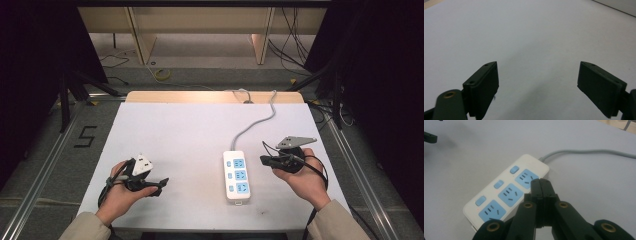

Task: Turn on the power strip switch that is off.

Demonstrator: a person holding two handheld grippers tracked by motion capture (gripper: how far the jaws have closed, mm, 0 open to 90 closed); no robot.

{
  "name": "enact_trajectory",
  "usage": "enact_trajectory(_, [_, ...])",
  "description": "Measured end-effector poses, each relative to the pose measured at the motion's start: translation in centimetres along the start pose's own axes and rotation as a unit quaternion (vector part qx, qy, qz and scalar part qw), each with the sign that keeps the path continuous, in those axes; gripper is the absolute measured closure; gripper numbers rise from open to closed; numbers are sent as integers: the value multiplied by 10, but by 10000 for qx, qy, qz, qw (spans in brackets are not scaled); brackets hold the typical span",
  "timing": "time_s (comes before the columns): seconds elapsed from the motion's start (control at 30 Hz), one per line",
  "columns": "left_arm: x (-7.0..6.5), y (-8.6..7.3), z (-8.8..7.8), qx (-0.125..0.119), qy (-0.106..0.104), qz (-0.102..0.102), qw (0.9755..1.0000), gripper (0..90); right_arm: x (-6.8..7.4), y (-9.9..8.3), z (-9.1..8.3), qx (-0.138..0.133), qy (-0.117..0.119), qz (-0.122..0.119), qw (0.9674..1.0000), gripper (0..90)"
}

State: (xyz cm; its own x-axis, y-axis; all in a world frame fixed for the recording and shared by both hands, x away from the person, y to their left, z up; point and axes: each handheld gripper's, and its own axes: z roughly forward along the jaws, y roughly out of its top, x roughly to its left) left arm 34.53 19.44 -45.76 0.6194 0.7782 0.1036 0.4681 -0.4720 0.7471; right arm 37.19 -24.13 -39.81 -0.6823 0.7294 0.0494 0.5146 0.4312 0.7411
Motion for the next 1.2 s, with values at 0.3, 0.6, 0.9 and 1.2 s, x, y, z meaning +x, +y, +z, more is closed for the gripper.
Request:
enact_trajectory(0.3, [0, 0, 0, 11, 0, 9, 10000, 169, -1, 3, 3, 52, 3, 29, 10000, 900])
enact_trajectory(0.6, [0, 0, 0, 11, -19, 12, 10000, 169, 0, 9, 7, 112, 7, 9, 9999, 900])
enact_trajectory(0.9, [0, 0, 0, 4, -25, 13, 10000, 169, 2, 15, 12, 168, 50, -7, 9998, 900])
enact_trajectory(1.2, [-1, 0, 1, -6, -20, 10, 10000, 169, 3, 19, 17, 251, 104, -40, 9996, 900])
